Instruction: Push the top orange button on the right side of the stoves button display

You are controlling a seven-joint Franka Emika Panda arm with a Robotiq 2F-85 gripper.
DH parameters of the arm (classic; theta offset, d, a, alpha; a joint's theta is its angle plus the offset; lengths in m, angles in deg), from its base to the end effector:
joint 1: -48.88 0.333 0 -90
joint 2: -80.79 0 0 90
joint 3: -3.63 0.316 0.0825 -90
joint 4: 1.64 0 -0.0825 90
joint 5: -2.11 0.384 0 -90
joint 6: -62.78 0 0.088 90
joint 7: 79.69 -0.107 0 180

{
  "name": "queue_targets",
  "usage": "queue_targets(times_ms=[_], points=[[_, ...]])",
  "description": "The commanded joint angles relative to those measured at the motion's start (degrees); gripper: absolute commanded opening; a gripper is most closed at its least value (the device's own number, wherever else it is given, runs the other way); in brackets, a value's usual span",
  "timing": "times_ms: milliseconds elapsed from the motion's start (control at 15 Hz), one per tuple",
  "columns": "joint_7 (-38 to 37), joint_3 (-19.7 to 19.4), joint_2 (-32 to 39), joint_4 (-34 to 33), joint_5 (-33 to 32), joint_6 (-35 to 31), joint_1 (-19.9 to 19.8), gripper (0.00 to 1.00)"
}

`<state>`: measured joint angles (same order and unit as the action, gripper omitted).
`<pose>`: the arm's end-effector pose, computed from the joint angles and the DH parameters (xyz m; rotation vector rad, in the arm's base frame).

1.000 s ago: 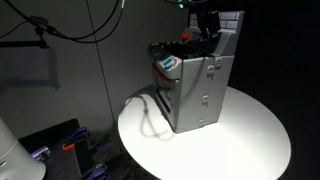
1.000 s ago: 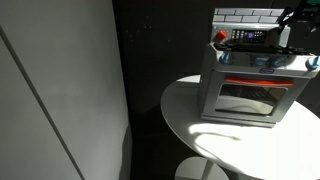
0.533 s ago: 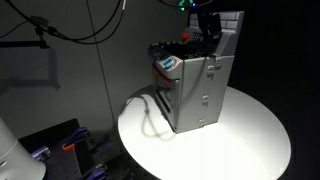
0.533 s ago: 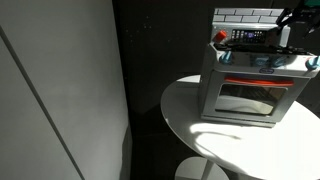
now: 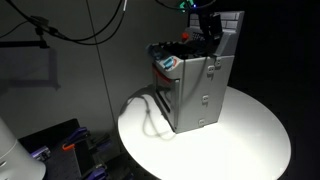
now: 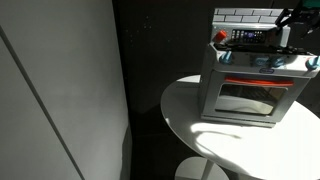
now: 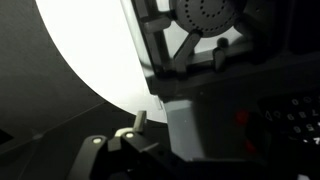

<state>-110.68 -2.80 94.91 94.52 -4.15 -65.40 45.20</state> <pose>0.6526 -0.1130 0.4900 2.8748 -0.9777 0.5059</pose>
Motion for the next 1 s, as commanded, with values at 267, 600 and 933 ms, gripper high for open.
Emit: queue_targets(times_ms=[267, 600, 933], points=[[-1.4, -1.1, 1.6, -2.0, -0.5, -1.1, 0.9, 1.00], [-1.5, -1.1, 2.0, -2.4, -0.5, -1.6, 1.0, 1.00], [-1.8, -1.3, 2.4, -2.8, -0.6, -2.3, 1.2, 1.00]])
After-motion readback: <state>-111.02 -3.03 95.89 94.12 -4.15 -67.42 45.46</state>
